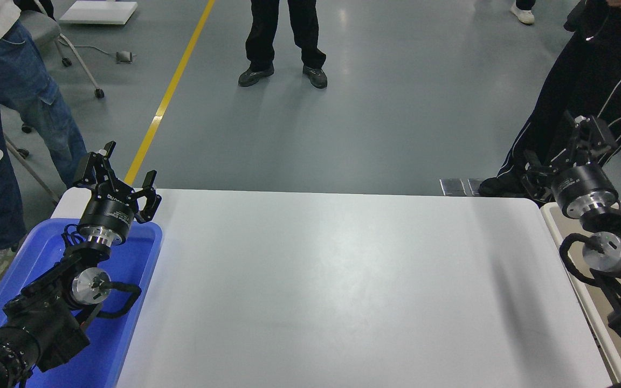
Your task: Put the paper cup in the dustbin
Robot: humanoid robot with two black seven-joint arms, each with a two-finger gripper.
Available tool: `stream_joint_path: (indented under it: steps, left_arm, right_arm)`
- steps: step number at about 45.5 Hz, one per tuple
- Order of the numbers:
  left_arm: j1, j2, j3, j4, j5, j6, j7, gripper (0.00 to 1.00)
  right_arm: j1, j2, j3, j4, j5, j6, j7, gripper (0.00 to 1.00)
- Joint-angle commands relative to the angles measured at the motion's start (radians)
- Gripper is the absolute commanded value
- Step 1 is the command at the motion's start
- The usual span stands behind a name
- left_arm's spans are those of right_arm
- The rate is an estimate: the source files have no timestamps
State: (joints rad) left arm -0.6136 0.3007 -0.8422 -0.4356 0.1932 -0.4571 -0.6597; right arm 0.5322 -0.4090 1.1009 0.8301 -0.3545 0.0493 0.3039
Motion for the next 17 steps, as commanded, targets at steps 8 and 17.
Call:
stream_joint_path:
  steps: [8, 17]
  left_arm:
    - [0.0, 0.0, 0.0, 0.0, 0.0, 0.0, 0.0, 1.0]
    - [0.0, 0.0, 0.0, 0.0, 0.0, 0.0, 0.0, 1.0]
  right_arm:
    - [-0.032, 0.022, 0.02, -0.029, -0.009, 0.017, 0.05, 1.0]
    - [-0.029, 0.022, 0.016, -0.029, -0.007, 0.017, 0.05, 1.0]
